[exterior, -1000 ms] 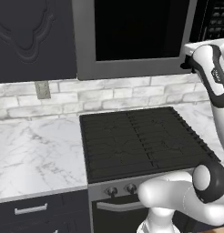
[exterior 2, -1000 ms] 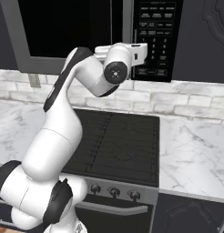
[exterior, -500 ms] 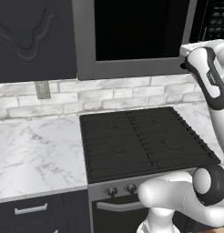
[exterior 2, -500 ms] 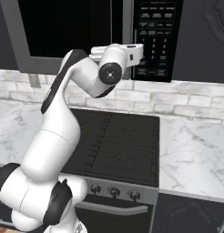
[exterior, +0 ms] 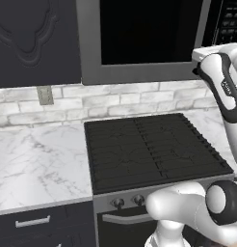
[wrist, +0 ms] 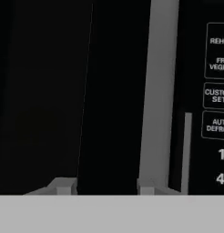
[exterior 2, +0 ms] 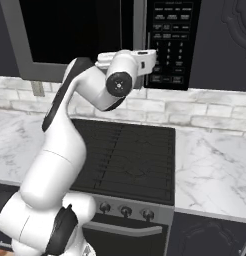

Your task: The microwave is finished heating the fish and lettuce. Take the bowl containing the food and place it on the dining counter.

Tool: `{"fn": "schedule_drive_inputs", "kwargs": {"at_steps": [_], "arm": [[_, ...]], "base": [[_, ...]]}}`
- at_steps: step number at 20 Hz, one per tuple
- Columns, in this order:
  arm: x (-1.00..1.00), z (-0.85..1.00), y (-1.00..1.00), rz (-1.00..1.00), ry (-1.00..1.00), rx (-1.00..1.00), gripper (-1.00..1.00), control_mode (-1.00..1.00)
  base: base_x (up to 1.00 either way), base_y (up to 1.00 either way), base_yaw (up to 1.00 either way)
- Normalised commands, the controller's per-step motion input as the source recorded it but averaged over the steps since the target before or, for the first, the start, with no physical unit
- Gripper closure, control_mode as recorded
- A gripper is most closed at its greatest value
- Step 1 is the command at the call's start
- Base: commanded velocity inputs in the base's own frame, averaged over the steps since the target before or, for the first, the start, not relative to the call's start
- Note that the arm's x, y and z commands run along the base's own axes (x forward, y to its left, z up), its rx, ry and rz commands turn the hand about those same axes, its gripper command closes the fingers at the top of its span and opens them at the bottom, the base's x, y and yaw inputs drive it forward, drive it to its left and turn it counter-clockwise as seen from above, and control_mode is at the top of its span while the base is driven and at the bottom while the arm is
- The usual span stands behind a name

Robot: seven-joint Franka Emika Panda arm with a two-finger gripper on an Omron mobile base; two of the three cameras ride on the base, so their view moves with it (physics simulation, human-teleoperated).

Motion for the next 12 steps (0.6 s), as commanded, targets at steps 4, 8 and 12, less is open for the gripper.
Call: {"fn": "schedule_drive_inputs", "kwargs": {"at_steps": [4, 8, 12], "arm": [[-0.97, 0.19, 0.01, -0.01, 0.00, 0.02, 1.00, -1.00], [-1.00, 0.31, 0.11, -0.07, 0.00, 0.04, 1.00, -1.00], [-1.00, 0.31, 0.30, -0.15, 0.00, 0.03, 1.00, -1.00]], "base": [[0.00, 0.00, 0.00], [0.00, 0.00, 0.00], [0.00, 0.00, 0.00]]}}
